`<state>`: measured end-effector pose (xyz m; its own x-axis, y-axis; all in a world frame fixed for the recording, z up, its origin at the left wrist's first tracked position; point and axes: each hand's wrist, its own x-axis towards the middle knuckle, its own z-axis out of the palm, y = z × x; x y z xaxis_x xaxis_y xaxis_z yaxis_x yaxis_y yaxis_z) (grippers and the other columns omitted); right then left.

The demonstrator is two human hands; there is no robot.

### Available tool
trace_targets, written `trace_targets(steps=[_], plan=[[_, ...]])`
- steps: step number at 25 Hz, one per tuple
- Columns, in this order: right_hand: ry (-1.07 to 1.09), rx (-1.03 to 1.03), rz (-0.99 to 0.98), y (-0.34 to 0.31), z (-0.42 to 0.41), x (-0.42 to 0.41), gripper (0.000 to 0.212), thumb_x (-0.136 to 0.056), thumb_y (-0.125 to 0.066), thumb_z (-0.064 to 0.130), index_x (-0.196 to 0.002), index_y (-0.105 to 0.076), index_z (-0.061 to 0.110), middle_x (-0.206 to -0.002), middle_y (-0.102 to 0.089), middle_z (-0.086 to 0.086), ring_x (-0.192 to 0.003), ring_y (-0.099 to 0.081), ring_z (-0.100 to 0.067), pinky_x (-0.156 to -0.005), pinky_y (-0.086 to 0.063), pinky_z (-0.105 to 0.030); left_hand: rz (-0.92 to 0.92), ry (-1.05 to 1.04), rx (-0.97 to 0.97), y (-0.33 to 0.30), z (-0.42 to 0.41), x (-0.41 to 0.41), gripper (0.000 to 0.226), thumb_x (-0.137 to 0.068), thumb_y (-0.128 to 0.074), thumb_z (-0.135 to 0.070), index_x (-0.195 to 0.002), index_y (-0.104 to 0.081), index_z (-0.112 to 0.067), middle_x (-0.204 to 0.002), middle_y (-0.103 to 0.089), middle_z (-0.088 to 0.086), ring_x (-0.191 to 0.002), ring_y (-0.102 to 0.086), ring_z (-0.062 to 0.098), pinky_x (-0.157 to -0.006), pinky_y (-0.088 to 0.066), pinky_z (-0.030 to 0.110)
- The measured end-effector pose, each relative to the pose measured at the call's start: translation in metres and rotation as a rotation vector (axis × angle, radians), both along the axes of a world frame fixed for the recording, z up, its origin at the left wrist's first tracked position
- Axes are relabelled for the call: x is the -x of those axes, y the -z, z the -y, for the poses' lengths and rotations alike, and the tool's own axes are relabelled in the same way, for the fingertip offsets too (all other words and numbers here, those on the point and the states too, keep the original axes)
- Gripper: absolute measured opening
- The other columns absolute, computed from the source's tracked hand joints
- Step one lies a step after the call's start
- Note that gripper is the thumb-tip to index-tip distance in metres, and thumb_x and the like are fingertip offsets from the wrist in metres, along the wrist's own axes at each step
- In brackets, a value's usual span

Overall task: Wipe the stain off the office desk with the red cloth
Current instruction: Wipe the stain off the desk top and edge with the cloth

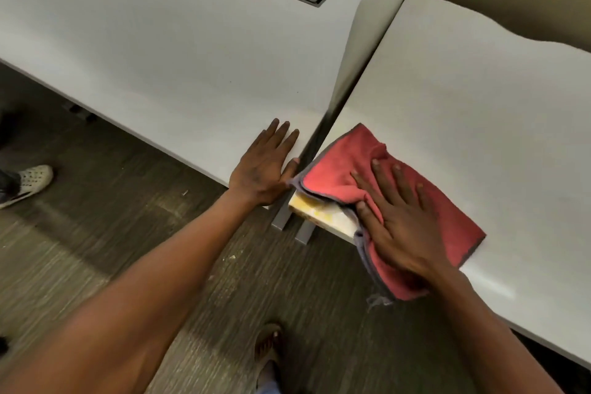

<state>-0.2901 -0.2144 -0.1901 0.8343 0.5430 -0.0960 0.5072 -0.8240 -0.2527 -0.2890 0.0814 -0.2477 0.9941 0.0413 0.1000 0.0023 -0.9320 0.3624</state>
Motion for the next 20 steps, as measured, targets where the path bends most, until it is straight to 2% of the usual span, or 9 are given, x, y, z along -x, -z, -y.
trace_targets(steps=[2,5,7,10,13,16,18,20], plan=[[0.004,0.014,0.012,-0.001,0.007,-0.016,0.056,-0.102,-0.005,0.068,-0.156,0.009,0.063,-0.170,0.014,0.026,-0.160,0.011,-0.012,-0.129,0.003,-0.048,0.025,-0.030,0.000,0.000,0.001,0.001,0.063,-0.104,-0.030,-0.047,-0.160,-0.022,-0.019,-0.169,-0.015,0.004,-0.157,-0.001,0.017,-0.128,-0.004,0.035],[0.179,0.040,0.019,-0.007,-0.013,-0.063,0.057,-0.107,-0.011,0.060,-0.161,0.006,0.054,-0.174,0.008,0.017,-0.162,0.005,-0.017,-0.129,-0.003,-0.056,0.044,-0.051,0.017,-0.002,0.001,0.001,0.063,-0.104,-0.032,-0.046,-0.160,-0.022,-0.020,-0.169,-0.018,0.003,-0.157,-0.005,0.016,-0.126,-0.001,0.031],[0.207,0.032,0.005,-0.010,-0.035,-0.081,0.057,-0.109,-0.016,0.056,-0.162,0.003,0.051,-0.175,0.007,0.014,-0.162,0.005,-0.019,-0.128,-0.001,-0.058,0.064,-0.055,0.045,0.000,0.002,0.002,0.062,-0.104,-0.032,-0.047,-0.160,-0.022,-0.023,-0.168,-0.020,0.001,-0.157,-0.008,0.015,-0.124,0.000,0.027],[0.025,-0.011,0.022,-0.009,-0.045,-0.065,0.054,-0.105,-0.012,0.062,-0.158,-0.001,0.059,-0.172,0.007,0.022,-0.161,0.008,-0.012,-0.129,0.003,-0.052,0.073,-0.023,0.046,0.000,0.001,0.001,0.065,-0.101,-0.036,-0.045,-0.160,-0.021,-0.023,-0.168,-0.021,0.002,-0.156,-0.012,0.016,-0.123,0.000,0.026],[-0.168,-0.058,-0.003,-0.004,-0.032,-0.036,0.052,-0.100,-0.003,0.073,-0.152,-0.001,0.071,-0.166,0.008,0.036,-0.158,0.011,0.002,-0.128,0.007,-0.040,-0.009,0.034,-0.063,0.002,-0.004,-0.001,0.081,-0.097,-0.049,-0.051,-0.161,-0.009,-0.021,-0.170,-0.011,0.005,-0.157,-0.007,0.020,-0.126,-0.001,0.031],[-0.141,-0.029,0.017,-0.009,-0.042,-0.069,0.054,-0.103,-0.007,0.067,-0.157,-0.006,0.063,-0.169,0.004,0.032,-0.159,0.006,-0.002,-0.130,0.000,-0.045,0.004,0.009,-0.019,0.000,-0.001,-0.001,0.075,-0.098,-0.036,-0.052,-0.161,-0.009,-0.022,-0.170,-0.011,0.003,-0.157,-0.006,0.018,-0.126,0.000,0.031],[-0.022,-0.016,0.016,-0.015,-0.064,-0.094,0.053,-0.108,-0.017,0.057,-0.161,-0.012,0.053,-0.171,-0.002,0.025,-0.161,0.000,-0.008,-0.130,-0.002,-0.050,0.039,-0.014,0.077,-0.002,0.002,0.003,0.070,-0.098,-0.027,-0.049,-0.161,-0.015,-0.022,-0.169,-0.017,0.002,-0.157,-0.007,0.016,-0.126,-0.001,0.029],[-0.022,-0.046,0.003,-0.018,-0.081,-0.097,0.051,-0.111,-0.023,0.051,-0.161,-0.021,0.047,-0.171,-0.008,0.021,-0.161,-0.005,-0.010,-0.130,-0.002,-0.050,0.099,-0.027,0.204,-0.003,0.001,0.005,0.068,-0.098,-0.026,-0.046,-0.160,-0.021,-0.019,-0.167,-0.024,0.003,-0.155,-0.014,0.015,-0.125,-0.005,0.028]])
